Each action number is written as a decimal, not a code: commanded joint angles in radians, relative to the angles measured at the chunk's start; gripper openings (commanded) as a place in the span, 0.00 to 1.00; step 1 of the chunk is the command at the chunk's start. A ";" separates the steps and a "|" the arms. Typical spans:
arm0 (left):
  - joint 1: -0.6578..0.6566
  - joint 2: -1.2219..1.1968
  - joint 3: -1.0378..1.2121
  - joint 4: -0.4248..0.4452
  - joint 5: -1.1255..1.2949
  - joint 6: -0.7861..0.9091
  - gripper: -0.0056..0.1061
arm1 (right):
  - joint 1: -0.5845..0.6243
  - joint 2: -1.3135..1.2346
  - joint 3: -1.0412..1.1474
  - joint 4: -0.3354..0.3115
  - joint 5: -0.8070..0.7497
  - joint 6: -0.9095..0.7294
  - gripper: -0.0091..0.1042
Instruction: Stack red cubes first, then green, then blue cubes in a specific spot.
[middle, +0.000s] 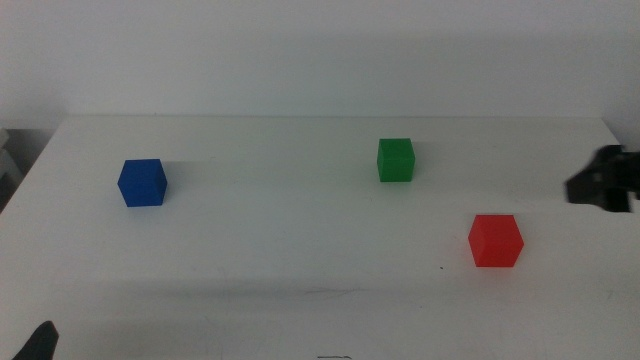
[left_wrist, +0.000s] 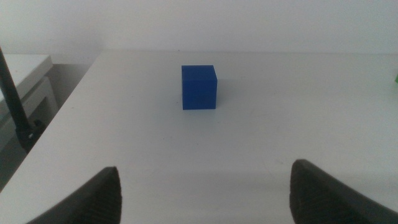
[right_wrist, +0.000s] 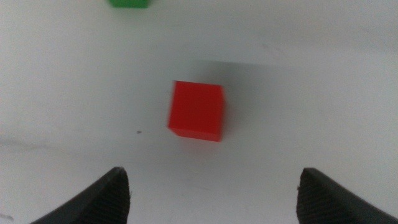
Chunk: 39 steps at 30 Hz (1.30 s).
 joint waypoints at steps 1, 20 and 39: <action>-0.001 -0.020 -0.003 -0.003 -0.082 -0.007 0.87 | 0.045 0.040 -0.062 0.022 -0.035 -0.064 0.91; -0.001 -0.020 -0.003 -0.003 -0.082 -0.007 0.87 | 0.254 0.566 -0.437 -0.371 0.147 0.473 0.91; -0.001 -0.020 -0.003 -0.003 -0.082 -0.007 0.87 | 0.267 0.721 -0.469 -0.343 0.119 0.499 0.08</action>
